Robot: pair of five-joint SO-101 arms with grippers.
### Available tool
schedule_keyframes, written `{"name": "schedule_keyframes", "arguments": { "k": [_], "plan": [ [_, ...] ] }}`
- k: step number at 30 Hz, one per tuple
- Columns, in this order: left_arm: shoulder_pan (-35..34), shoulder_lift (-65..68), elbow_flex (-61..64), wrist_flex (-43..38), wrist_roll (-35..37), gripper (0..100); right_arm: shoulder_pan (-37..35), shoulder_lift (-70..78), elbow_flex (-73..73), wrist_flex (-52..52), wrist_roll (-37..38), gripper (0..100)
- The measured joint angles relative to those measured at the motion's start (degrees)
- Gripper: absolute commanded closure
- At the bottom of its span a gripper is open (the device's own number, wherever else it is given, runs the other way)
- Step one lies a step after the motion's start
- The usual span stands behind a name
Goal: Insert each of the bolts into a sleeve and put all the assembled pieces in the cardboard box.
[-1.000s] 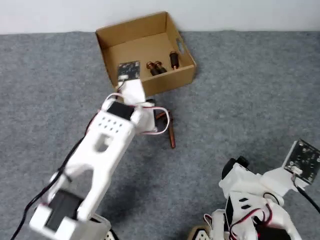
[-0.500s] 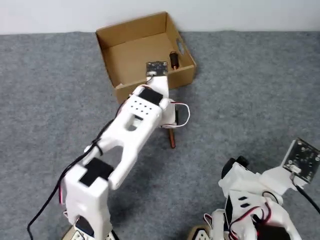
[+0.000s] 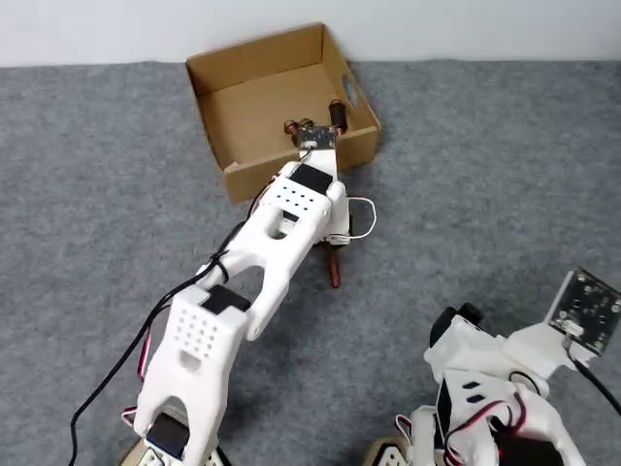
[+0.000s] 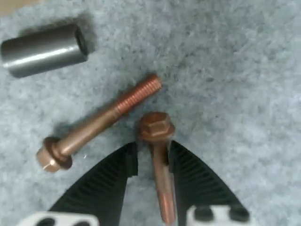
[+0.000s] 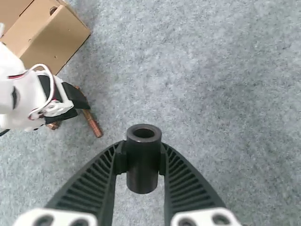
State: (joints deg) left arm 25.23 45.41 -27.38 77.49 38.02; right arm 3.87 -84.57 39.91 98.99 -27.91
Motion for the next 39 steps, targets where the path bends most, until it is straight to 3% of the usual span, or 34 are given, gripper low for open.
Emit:
{"name": "schedule_keyframes", "arguments": {
  "k": [3, 6, 19, 31, 39],
  "plan": [
    [0.0, 3.9, -4.7, 1.5, 0.0, 90, 0.0, 0.0, 0.0, -0.4, 0.0, 99.1],
    [0.2, 6.7, -9.5, 4.1, 0.0, 100, 0.0, 0.0, 0.0, -0.4, 0.0, 99.1],
    [0.4, 9.3, -28.4, 21.0, 0.0, 100, 0.0, 0.0, 0.0, -0.4, 0.2, 99.1],
    [5.8, -7.6, -28.0, 21.5, 0.0, 100, -0.1, 0.0, 0.0, -0.4, 0.2, 99.1],
    [8.8, -27.3, -10.5, 21.8, -0.9, 100, -0.1, 0.0, 0.0, -0.4, 3.2, 99.1]
  ]
}}
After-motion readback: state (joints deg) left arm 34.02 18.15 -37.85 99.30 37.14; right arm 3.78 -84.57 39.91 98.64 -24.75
